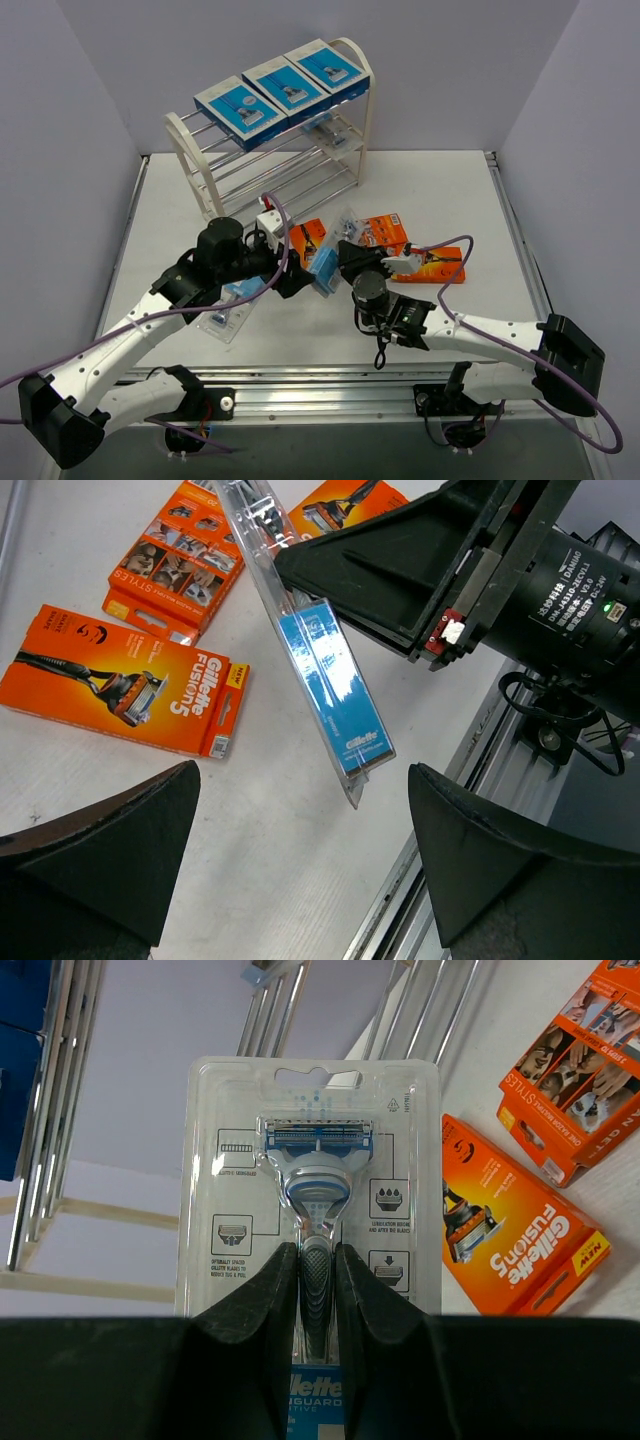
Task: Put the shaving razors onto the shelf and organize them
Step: Pass the shaving razor from the right arm to the left
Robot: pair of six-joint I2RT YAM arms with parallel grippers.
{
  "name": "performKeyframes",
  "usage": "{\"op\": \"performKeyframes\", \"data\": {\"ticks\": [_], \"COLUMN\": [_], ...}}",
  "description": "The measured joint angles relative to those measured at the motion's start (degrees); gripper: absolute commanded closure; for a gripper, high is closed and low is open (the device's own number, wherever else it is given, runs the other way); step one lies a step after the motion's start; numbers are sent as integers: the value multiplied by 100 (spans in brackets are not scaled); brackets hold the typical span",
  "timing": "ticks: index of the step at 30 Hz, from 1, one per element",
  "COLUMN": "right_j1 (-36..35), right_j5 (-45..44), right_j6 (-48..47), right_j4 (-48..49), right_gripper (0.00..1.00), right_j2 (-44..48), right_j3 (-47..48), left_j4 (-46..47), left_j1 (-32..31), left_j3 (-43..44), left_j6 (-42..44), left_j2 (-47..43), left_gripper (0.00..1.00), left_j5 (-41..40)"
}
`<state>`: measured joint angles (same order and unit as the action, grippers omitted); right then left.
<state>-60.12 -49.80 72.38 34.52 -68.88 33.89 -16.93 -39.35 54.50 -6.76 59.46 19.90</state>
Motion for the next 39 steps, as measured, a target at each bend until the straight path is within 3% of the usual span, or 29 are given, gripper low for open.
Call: {"op": "performKeyframes", "data": {"ticks": [15,18,27,34,36,37,39], "right_j1": [-260,-326,-407,-411,-411,-413,-415], "right_j5": [-295,-302,-374,-293,-238,-199,-149], "right_j6": [205,238,223,120,59,17,-90], "right_j4": [127,203,669,828,811,800,772], "right_gripper": [100,100,100,100,90,78,69], "right_j2": [-201,-234,-225,85,195,267,439], "right_j3": [197,197,87,-238,-308,-337,-393], "left_j4": [0,-4,-177,-393,-417,-431,-446], "left_j1": [-234,-264,-348,-391,-442,-450,-463], "left_j3": [0,0,79,201,219,229,262], "left_j6": [-4,-2,-50,-2,15,20,74], "left_j2": [153,153,160,304,302,299,286], "left_gripper": [6,0,46,72,80,88,92], "left_j5": [7,-90,-748,-960,-968,-968,-1019]}}
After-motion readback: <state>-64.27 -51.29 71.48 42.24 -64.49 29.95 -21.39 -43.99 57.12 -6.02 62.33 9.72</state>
